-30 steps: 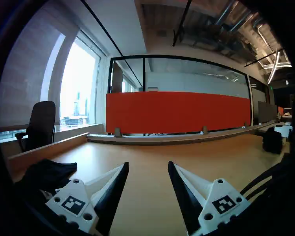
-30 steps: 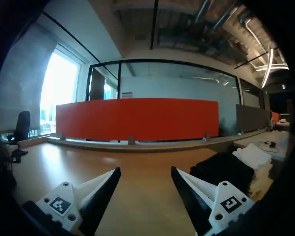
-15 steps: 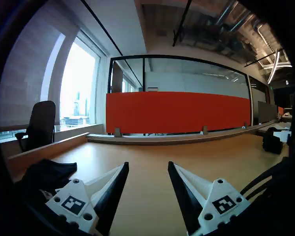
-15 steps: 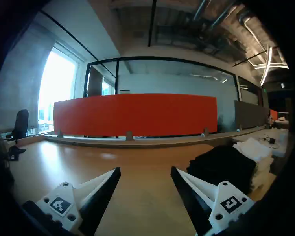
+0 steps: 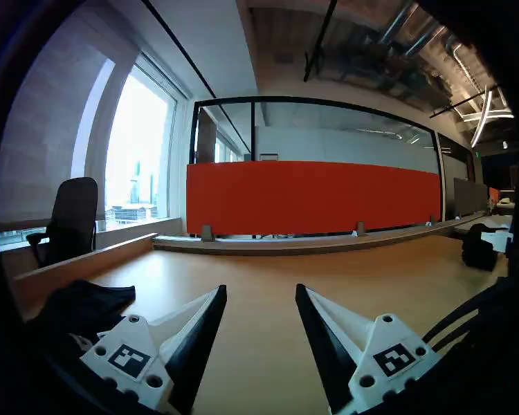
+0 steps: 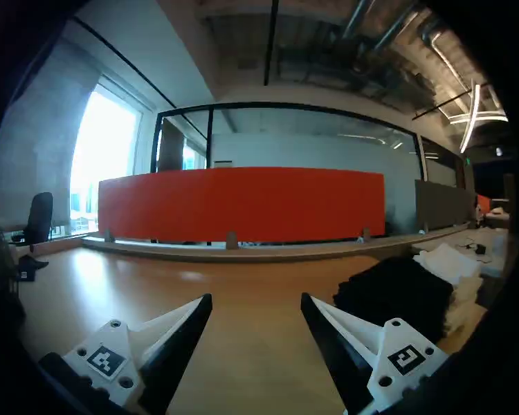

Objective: Fold towel

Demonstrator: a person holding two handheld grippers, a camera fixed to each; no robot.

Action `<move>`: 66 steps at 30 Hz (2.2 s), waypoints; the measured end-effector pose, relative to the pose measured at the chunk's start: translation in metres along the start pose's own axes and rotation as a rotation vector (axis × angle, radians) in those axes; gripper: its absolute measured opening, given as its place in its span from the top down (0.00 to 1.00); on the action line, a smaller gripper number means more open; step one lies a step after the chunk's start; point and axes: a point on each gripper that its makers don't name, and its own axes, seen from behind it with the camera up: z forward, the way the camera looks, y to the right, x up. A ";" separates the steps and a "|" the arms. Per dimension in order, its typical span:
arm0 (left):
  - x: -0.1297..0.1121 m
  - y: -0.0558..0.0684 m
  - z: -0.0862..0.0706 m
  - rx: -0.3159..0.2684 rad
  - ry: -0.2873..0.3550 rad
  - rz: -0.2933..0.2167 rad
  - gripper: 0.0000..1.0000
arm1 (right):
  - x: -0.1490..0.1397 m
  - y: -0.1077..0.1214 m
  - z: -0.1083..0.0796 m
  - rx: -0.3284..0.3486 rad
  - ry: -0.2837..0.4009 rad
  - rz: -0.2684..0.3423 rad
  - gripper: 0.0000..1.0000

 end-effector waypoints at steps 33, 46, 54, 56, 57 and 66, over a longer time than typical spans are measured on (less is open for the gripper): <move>0.001 0.000 -0.001 0.000 0.000 0.000 0.28 | 0.004 -0.006 -0.006 -0.002 0.010 -0.005 0.01; 0.003 0.000 -0.001 0.000 -0.001 0.000 0.27 | 0.004 -0.006 -0.007 -0.002 0.010 -0.004 0.00; 0.005 -0.001 -0.002 0.000 -0.002 0.000 0.27 | 0.004 -0.005 -0.007 -0.002 0.010 -0.004 0.01; 0.006 -0.001 -0.003 0.000 -0.002 0.000 0.27 | 0.004 -0.005 -0.007 -0.002 0.010 -0.004 0.01; 0.006 0.000 -0.003 0.000 -0.002 0.000 0.28 | 0.004 -0.005 -0.007 -0.002 0.010 -0.004 0.01; 0.006 0.000 -0.003 0.000 -0.002 0.000 0.27 | 0.004 -0.005 -0.006 -0.002 0.011 -0.005 0.01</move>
